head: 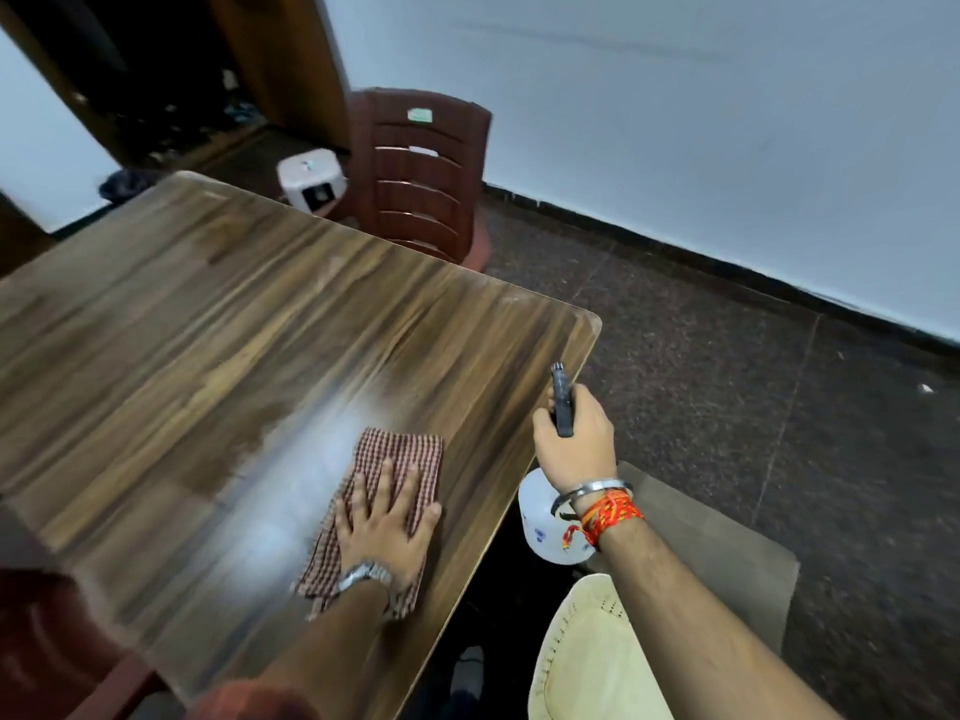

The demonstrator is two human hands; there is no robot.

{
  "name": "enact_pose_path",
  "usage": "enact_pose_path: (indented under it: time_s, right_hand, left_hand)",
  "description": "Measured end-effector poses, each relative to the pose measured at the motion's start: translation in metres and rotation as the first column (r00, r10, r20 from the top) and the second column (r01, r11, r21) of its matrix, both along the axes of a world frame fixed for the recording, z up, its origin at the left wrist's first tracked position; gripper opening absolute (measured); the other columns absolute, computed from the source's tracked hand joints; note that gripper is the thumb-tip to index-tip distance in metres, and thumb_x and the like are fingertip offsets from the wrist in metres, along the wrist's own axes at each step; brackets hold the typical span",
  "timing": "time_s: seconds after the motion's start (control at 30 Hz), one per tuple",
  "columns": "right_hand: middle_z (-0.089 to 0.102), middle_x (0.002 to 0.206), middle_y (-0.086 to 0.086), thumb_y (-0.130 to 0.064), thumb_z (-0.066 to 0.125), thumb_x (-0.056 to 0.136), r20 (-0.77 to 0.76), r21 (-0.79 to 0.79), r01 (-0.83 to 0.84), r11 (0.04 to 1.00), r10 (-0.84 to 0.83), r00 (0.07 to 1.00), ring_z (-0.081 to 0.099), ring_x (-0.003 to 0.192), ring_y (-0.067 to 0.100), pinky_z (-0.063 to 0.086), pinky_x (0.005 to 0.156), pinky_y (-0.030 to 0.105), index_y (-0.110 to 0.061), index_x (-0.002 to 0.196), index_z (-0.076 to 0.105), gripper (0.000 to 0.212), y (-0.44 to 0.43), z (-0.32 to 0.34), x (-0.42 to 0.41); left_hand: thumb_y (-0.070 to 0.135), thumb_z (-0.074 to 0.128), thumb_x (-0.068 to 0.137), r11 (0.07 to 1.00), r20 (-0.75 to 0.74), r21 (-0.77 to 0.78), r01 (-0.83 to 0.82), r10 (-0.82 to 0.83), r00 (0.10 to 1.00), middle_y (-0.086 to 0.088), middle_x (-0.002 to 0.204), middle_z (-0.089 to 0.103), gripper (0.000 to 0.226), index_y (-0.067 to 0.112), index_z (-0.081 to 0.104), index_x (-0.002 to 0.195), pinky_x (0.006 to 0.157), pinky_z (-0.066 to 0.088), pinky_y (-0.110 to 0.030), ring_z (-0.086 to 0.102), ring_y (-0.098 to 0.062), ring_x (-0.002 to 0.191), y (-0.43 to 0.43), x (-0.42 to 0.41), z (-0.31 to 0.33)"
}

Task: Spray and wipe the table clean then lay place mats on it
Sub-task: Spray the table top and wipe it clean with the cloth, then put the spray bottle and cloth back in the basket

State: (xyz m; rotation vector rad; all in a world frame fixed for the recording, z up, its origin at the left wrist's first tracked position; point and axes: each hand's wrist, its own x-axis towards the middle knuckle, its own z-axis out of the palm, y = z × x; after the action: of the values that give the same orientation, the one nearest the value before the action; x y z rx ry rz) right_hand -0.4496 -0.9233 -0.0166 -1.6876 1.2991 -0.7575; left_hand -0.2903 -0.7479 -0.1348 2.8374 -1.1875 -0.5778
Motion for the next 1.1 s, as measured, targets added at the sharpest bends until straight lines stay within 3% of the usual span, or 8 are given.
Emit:
enact_pose_path:
  time_s: [0.2, 0.33, 0.53, 0.6, 0.67, 0.8, 0.97, 1.1]
  right_hand:
    - [0.051, 0.082, 0.007, -0.016, 0.06, 0.086, 0.002, 0.011, -0.098, 0.995, 0.098, 0.995, 0.048, 0.075, 0.022, 0.031, 0.07, 0.031, -0.011, 0.076, 0.047, 0.017, 0.063, 0.007, -0.012]
    - [0.047, 0.083, 0.007, -0.023, 0.061, 0.085, -0.038, 0.001, -0.125, 0.992, 0.124, 0.991, 0.043, 0.075, 0.02, 0.031, 0.073, 0.03, -0.015, 0.074, 0.04, 0.025, 0.108, 0.008, -0.02]
    - [0.042, 0.098, 0.009, -0.017, 0.062, 0.084, -0.074, -0.056, -0.138, 0.989, 0.133, 0.988, 0.047, 0.077, 0.024, 0.037, 0.077, 0.03, -0.008, 0.092, 0.046, 0.02, 0.17, 0.008, -0.037]
    - [0.041, 0.1, 0.011, -0.018, 0.062, 0.085, -0.101, -0.038, -0.115, 0.993, 0.11, 0.989, 0.05, 0.079, 0.028, 0.042, 0.08, 0.033, -0.006, 0.102, 0.05, 0.024, 0.186, 0.004, -0.045]
    - [0.045, 0.096, 0.013, -0.019, 0.062, 0.086, -0.136, -0.021, -0.08, 0.997, 0.077, 0.988, 0.049, 0.081, 0.031, 0.043, 0.078, 0.036, -0.005, 0.104, 0.05, 0.026, 0.2, 0.003, -0.058]
    - [0.054, 0.09, 0.009, -0.019, 0.066, 0.082, -0.168, -0.015, -0.008, 1.0, 0.006, 0.986, 0.049, 0.082, 0.025, 0.037, 0.072, 0.029, -0.006, 0.097, 0.049, 0.026, 0.213, 0.005, -0.092]
    - [0.054, 0.075, 0.003, -0.015, 0.067, 0.077, -0.164, -0.06, 0.156, 0.986, -0.164, 0.973, 0.049, 0.068, 0.02, 0.03, 0.052, 0.022, -0.01, 0.088, 0.048, 0.023, 0.215, 0.003, -0.153]
    - [0.058, 0.079, 0.009, -0.018, 0.065, 0.078, -0.212, -0.056, 0.289, 0.956, -0.294, 0.932, 0.046, 0.077, 0.024, 0.035, 0.058, 0.032, -0.013, 0.101, 0.044, 0.032, 0.206, -0.012, -0.195]
  left_hand:
    - [0.085, 0.004, 0.078, 0.996, 0.022, 0.033, -0.081, 0.08, 0.997, 0.019, 0.153, -0.027, 0.07, 0.06, -0.018, 0.139, 0.114, -0.02, -0.047, -0.023, -0.02, 0.145, 0.103, -0.021, 0.001]
    - [0.076, 0.008, 0.086, 0.994, -0.004, 0.015, -0.107, 0.107, 0.994, 0.019, 0.156, -0.018, 0.064, 0.056, -0.008, 0.145, 0.115, -0.015, -0.049, -0.016, -0.023, 0.147, 0.123, -0.036, 0.005]
    - [0.056, 0.019, 0.098, 1.0, -0.084, 0.007, -0.018, 0.019, 0.996, 0.012, 0.159, 0.017, 0.053, 0.043, 0.025, 0.149, 0.118, 0.014, -0.043, 0.017, -0.026, 0.147, 0.144, -0.054, 0.033]
    - [0.056, 0.023, 0.097, 0.997, -0.117, -0.073, -0.02, 0.011, 0.993, 0.0, 0.14, 0.054, 0.048, 0.032, 0.054, 0.126, 0.103, 0.039, -0.034, 0.047, -0.027, 0.131, 0.15, -0.07, 0.044]
    - [0.06, 0.024, 0.093, 0.986, -0.157, -0.164, -0.033, 0.007, 0.988, -0.004, 0.105, 0.07, 0.047, 0.026, 0.056, 0.094, 0.08, 0.05, -0.032, 0.064, -0.028, 0.099, 0.151, -0.084, 0.049]
    - [0.064, 0.025, 0.089, 0.92, -0.331, -0.369, -0.131, 0.002, 0.944, -0.004, 0.086, 0.071, 0.054, 0.023, 0.06, 0.092, 0.071, 0.054, -0.037, 0.067, -0.028, 0.082, 0.137, -0.114, 0.051]
    - [0.04, 0.047, 0.096, 0.897, -0.408, -0.432, -0.095, -0.1, 0.908, -0.008, 0.063, 0.059, 0.042, 0.015, 0.044, 0.063, 0.056, 0.034, -0.033, 0.059, -0.033, 0.069, 0.103, -0.17, 0.074]
    - [0.042, 0.05, 0.094, 0.906, -0.44, -0.419, -0.061, -0.143, 0.886, -0.009, 0.071, 0.064, 0.041, 0.014, 0.045, 0.064, 0.057, 0.036, -0.031, 0.061, -0.031, 0.071, 0.072, -0.204, 0.082]
